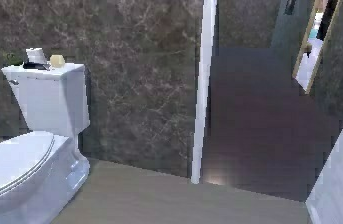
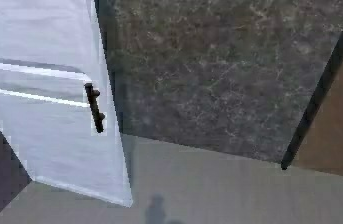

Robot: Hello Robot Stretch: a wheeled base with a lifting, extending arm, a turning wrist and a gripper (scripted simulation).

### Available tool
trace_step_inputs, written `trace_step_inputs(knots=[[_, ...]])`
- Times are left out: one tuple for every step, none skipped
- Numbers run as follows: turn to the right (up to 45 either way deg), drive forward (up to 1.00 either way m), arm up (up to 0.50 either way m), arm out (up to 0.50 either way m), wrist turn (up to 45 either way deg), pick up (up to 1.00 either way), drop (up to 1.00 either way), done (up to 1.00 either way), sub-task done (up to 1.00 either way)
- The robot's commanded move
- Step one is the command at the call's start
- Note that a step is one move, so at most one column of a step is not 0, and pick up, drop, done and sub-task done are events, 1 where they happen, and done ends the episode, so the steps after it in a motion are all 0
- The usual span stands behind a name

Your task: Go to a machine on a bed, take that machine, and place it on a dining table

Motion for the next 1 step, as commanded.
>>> trace_step_inputs(knots=[[30.0,0.0,0.0,0.0,0.0,0.0,0.0,0.0,0.0]])
